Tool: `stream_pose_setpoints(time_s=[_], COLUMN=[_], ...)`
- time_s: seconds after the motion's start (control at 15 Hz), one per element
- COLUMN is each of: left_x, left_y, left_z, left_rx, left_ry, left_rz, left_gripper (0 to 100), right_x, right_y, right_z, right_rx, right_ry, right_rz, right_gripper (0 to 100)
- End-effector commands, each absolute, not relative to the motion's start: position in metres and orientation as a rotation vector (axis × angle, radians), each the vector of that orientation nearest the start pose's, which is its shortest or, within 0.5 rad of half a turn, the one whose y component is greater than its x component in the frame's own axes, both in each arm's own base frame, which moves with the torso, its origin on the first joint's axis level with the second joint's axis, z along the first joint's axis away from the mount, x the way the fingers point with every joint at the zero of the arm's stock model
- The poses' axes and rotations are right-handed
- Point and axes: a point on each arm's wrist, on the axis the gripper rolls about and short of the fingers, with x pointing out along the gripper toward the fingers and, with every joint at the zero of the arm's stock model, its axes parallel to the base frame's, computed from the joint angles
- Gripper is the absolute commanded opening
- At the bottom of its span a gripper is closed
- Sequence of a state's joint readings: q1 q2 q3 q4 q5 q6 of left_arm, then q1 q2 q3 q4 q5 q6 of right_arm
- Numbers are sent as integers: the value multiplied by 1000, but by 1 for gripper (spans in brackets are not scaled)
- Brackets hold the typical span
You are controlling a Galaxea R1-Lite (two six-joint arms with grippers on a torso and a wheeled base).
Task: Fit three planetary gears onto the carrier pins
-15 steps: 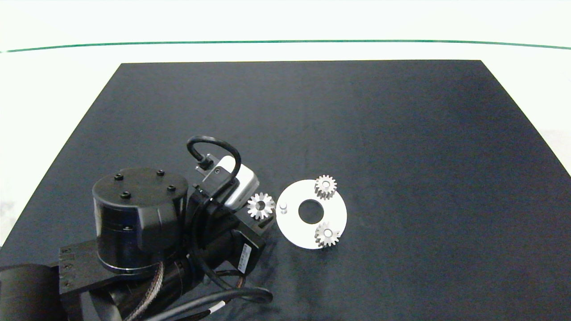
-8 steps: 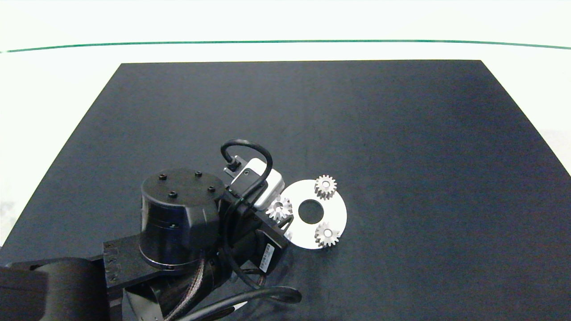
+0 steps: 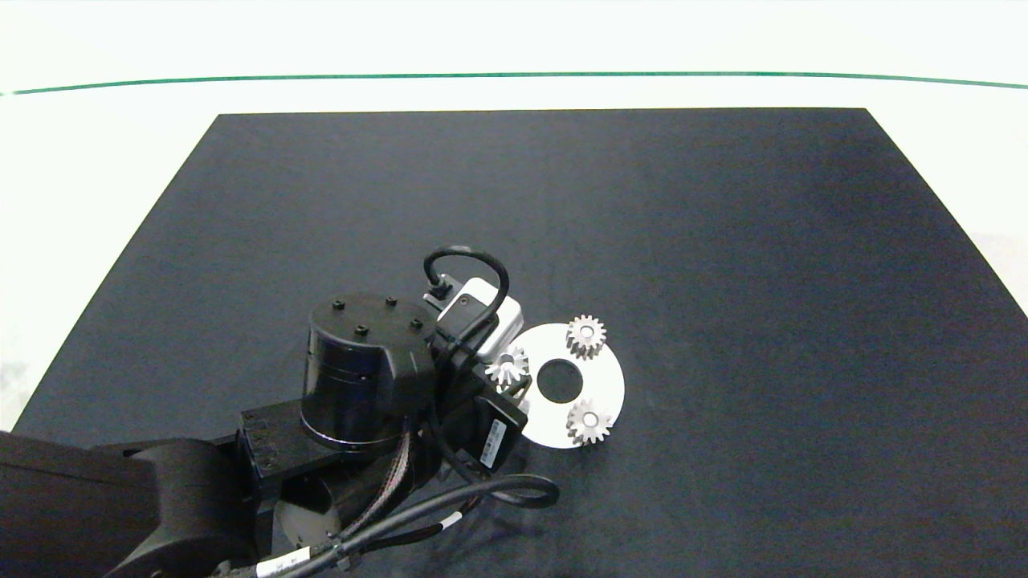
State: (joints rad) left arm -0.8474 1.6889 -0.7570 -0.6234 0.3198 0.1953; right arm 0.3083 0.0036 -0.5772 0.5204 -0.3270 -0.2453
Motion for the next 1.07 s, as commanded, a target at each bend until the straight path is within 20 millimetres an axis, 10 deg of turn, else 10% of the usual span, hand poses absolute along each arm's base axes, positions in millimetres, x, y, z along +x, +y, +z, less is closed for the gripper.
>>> stream_pose_setpoints(time_s=[0.07, 1.07], left_x=[208, 217], left_y=[-219, -223], left_z=[167, 163], left_rx=[370, 370], left_ry=[221, 228], left_rz=[-535, -524], left_gripper=[0, 0], right_x=[-87, -89], right_y=[-35, -36], right_z=[164, 168], right_rx=[-231, -230], right_ry=[-47, -66], right_rz=[-24, -28], right_gripper=[100, 100])
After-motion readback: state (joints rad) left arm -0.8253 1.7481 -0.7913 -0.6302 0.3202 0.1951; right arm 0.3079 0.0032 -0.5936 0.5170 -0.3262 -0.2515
